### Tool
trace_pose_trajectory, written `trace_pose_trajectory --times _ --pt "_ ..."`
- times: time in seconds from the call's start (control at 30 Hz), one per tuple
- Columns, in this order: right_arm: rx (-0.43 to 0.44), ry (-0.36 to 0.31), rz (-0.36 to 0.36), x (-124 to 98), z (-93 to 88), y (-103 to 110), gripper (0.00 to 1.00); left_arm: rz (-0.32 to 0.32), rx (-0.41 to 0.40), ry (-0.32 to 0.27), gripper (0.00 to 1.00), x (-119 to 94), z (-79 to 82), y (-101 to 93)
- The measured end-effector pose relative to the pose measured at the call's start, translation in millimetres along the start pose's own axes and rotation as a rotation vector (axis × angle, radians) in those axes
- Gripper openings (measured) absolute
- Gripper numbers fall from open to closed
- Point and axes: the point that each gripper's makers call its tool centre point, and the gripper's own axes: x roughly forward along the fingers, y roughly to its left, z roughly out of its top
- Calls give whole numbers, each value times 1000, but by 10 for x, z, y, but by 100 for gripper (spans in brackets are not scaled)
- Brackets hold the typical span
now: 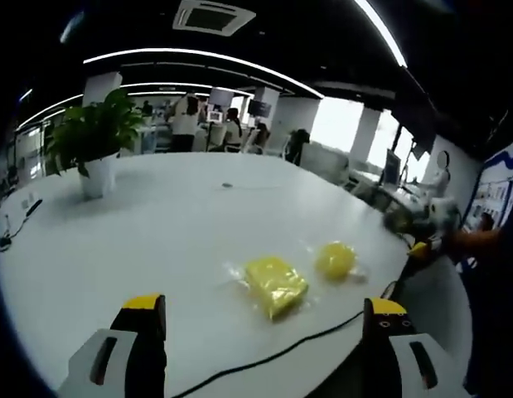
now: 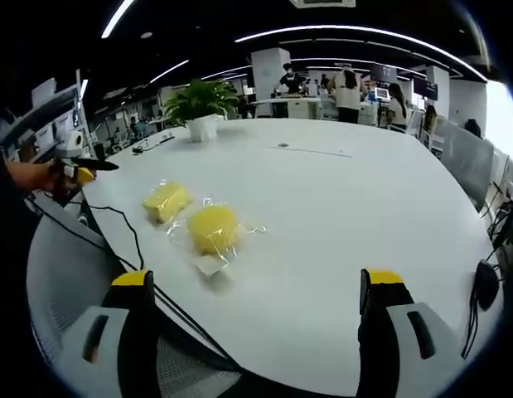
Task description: Compare the silicone blocks by pressing each to a similar depth, holding the contact briefly, and releasing to observe deformation and rebound differences across the visible hardness samples.
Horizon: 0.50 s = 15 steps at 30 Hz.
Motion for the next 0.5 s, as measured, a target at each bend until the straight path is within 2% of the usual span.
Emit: trace_pose_trajectory --times 0.07,0.13,0.27,0.3,0.37,0.5 --pt "0 2 2 24 -2 0 97 4 -17 17 100 -13 -50 6" --pt "4 4 0 29 -5 4 97 28 -36 62 100 -21 -147 52" --pt "6 7 6 30 0 43 97 58 -78 33 100 -72 -147 141" --pt "2 5 6 23 10 53 97 84 -94 17 100 -104 -111 182" --pt "-1 5 2 24 4 29 97 95 -115 -17 100 -143 -31 210" --pt "11 0 -10 4 -17 -62 97 96 -79 21 100 -126 -66 233"
